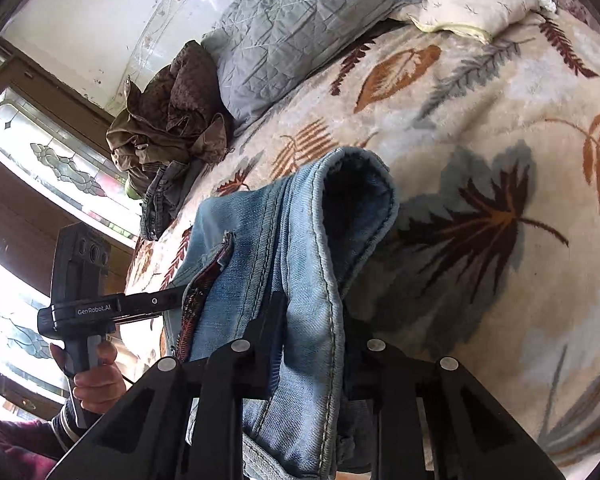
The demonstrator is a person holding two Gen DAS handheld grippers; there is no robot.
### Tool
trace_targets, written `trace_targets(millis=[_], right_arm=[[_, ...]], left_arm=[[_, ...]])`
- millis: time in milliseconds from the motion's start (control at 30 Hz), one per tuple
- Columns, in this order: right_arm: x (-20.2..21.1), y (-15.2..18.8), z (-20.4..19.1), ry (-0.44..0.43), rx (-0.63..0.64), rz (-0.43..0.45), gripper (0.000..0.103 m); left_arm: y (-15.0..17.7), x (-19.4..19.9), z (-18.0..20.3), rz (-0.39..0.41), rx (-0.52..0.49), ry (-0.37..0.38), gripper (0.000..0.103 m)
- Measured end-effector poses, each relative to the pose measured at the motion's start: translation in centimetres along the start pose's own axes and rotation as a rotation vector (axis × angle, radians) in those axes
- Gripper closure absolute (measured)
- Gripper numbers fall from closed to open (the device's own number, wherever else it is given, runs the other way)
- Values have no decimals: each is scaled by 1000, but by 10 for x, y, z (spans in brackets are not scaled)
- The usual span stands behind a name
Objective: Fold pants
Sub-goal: 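Open both tools and release the folded jeans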
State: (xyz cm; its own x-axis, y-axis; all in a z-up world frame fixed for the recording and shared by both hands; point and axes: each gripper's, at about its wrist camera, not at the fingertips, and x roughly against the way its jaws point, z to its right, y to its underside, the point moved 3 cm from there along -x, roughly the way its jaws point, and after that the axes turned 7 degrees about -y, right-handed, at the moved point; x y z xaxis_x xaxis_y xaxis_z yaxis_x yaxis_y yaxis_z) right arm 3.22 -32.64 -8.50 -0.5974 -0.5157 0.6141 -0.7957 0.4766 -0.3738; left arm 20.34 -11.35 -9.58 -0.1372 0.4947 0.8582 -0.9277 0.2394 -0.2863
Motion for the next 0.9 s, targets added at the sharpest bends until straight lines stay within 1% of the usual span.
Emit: trace_targets(millis=[67, 167, 233, 333, 400, 467, 500, 533, 567, 600, 633, 667, 733, 800, 833, 867, 900], right_arm=[[-6, -18, -15, -15, 28, 11, 81], [-22, -52, -39, -20, 85, 31, 82], [-39, -78, -51, -35, 99, 40, 82], [-72, -109, -60, -25, 110, 52, 82], [-97, -120, -57, 14, 121, 55, 78], [-129, -123, -43, 94, 133, 15, 78], [-145, -121, -31, 140, 125, -14, 77], [-158, -118, -19, 196, 123, -39, 75], [-166, -113, -10, 222, 134, -51, 61], [-170, -110, -5, 221, 140, -44, 52], [-168, -108, 0, 217, 130, -29, 48], [-164, -108, 4, 195, 108, -15, 47], [-151, -107, 9, 153, 66, 2, 47], [-136, -108, 3, 135, 62, 30, 47], [-128, -107, -4, 145, 83, 41, 46], [-119, -106, -11, 179, 109, 54, 46], [-112, -104, -17, 204, 134, 58, 41]], left_arm=[[-18, 16, -1, 61, -14, -29, 85], [-55, 46, -15, 137, 9, -44, 85], [-81, 57, -23, 177, 14, -82, 85], [-110, 54, -35, 195, 12, -166, 83], [-122, 34, -40, 184, -6, -250, 79], [-125, 4, -52, 147, -20, -357, 71], [-124, -11, -58, 138, -20, -413, 68], [-121, -23, -64, 133, -26, -454, 59], [-119, -31, -67, 144, -35, -475, 51], [-116, -33, -68, 172, -37, -479, 48], [-113, -31, -69, 206, -38, -484, 41], [-112, -30, -68, 220, -39, -494, 35], [-110, -28, -67, 221, -35, -483, 35], [-103, -21, -67, 218, -3, -484, 36], [-101, -17, -68, 216, 14, -491, 37], [-97, -9, -73, 217, 27, -493, 37], [-92, -4, -73, 218, 39, -495, 37]])
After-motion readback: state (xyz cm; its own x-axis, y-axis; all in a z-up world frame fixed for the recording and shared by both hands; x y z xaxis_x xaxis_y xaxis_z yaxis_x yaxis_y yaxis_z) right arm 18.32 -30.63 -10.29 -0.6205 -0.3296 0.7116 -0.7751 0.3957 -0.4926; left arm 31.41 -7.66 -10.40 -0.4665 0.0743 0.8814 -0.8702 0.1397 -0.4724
